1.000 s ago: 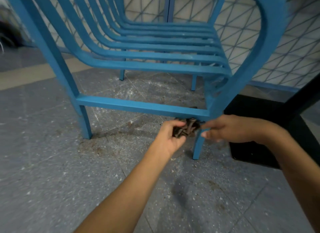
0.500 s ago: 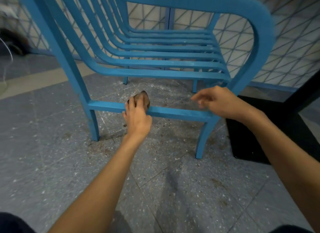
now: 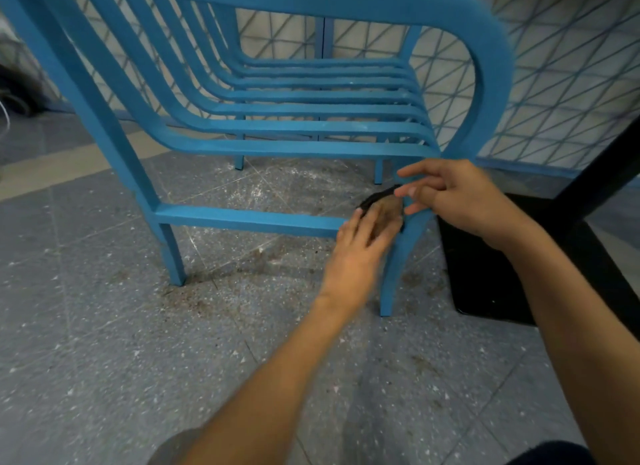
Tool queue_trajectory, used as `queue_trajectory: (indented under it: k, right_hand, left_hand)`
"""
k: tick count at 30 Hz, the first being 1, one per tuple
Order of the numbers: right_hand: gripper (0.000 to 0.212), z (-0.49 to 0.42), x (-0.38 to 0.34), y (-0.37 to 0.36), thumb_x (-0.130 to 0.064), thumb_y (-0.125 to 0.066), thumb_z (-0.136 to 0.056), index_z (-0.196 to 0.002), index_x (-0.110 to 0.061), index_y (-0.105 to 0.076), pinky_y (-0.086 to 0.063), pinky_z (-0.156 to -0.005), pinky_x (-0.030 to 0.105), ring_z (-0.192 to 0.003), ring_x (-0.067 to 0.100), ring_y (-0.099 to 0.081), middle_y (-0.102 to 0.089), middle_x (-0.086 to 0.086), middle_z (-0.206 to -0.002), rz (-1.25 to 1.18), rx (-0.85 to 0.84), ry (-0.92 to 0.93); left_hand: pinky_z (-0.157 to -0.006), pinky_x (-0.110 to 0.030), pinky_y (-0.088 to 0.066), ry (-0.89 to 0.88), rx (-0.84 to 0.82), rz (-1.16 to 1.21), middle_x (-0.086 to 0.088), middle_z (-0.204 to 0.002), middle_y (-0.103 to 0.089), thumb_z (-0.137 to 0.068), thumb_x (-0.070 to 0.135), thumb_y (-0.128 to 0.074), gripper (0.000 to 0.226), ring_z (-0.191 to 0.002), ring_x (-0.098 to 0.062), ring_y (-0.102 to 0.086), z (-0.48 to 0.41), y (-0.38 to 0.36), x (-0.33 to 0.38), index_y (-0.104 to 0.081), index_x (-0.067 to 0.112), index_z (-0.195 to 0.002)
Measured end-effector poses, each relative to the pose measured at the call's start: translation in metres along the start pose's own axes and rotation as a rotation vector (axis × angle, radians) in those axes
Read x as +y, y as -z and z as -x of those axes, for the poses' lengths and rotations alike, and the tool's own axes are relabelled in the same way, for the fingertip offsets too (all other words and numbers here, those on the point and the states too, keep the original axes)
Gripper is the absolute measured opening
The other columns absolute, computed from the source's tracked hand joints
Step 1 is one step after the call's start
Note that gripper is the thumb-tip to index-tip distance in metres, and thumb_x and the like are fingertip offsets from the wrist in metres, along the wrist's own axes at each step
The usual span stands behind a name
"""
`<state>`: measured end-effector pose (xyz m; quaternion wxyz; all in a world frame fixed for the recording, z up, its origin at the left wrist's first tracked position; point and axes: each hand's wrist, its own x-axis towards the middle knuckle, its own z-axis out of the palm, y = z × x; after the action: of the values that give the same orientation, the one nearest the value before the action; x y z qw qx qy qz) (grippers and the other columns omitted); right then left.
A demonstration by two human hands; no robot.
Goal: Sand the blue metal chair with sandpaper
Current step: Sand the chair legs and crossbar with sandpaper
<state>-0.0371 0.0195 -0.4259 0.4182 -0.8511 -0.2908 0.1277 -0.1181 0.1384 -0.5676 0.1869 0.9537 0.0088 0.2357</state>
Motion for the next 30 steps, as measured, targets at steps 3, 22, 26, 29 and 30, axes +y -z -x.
queue_trajectory:
  k: [3,22,26,29,30]
  right_hand:
    - [0.023,0.0,0.007,0.003,-0.005,-0.053,-0.093,-0.111,-0.018,-0.059,-0.055,-0.072,0.019,-0.076,0.016,-0.071,-0.072,0.002,-0.1,-0.002,0.007,0.007]
    - [0.031,-0.019,-0.038,-0.099,-0.015,-0.058,-0.09,-0.12,-0.019,-0.063,-0.041,-0.092,0.02,-0.106,0.016,-0.062,-0.068,0.004,-0.11,0.323,-0.098,0.026]
    - [0.03,-0.039,-0.055,-0.166,-0.021,-0.056,-0.093,-0.122,-0.013,-0.058,-0.052,-0.082,0.034,-0.09,0.022,-0.065,-0.066,0.009,-0.098,0.1,-0.115,-0.168]
    - [0.032,-0.043,-0.083,-0.213,-0.031,-0.046,-0.099,-0.123,-0.011,-0.053,-0.053,-0.075,0.039,-0.083,0.029,-0.063,-0.063,0.022,-0.104,-0.307,-0.214,-0.428]
    - [0.032,-0.044,-0.092,-0.223,-0.033,-0.044,-0.1,-0.124,-0.014,-0.053,-0.053,-0.079,0.041,-0.087,0.031,-0.063,-0.062,0.021,-0.109,-0.441,-0.24,-0.482]
  left_hand:
    - [-0.109,-0.046,-0.03,0.052,0.012,-0.049,-0.005,-0.155,-0.021,-0.076,-0.018,-0.05,0.091,-0.14,-0.032,-0.022,0.019,0.024,-0.053,-0.026,0.034,-0.147]
    - [-0.114,-0.049,-0.024,-0.013,-0.055,-0.308,-0.014,-0.154,-0.022,-0.077,-0.011,-0.053,0.096,-0.139,-0.038,-0.025,0.032,0.065,-0.127,-0.008,0.033,-0.15]
    - [-0.112,-0.051,-0.026,0.152,-0.135,-0.151,-0.015,-0.153,-0.022,-0.078,-0.008,-0.05,0.084,-0.139,-0.039,-0.023,0.045,0.108,-0.169,-0.021,0.027,-0.149]
    - [-0.114,-0.029,-0.025,0.285,-0.078,0.267,-0.013,-0.148,-0.035,-0.069,-0.014,-0.046,0.08,-0.137,-0.03,-0.033,0.046,0.134,-0.171,-0.039,0.017,-0.142]
    - [-0.111,-0.023,-0.028,0.331,-0.066,0.385,-0.01,-0.144,-0.042,-0.069,-0.012,-0.045,0.078,-0.134,-0.025,-0.039,0.048,0.14,-0.169,-0.043,0.018,-0.14]
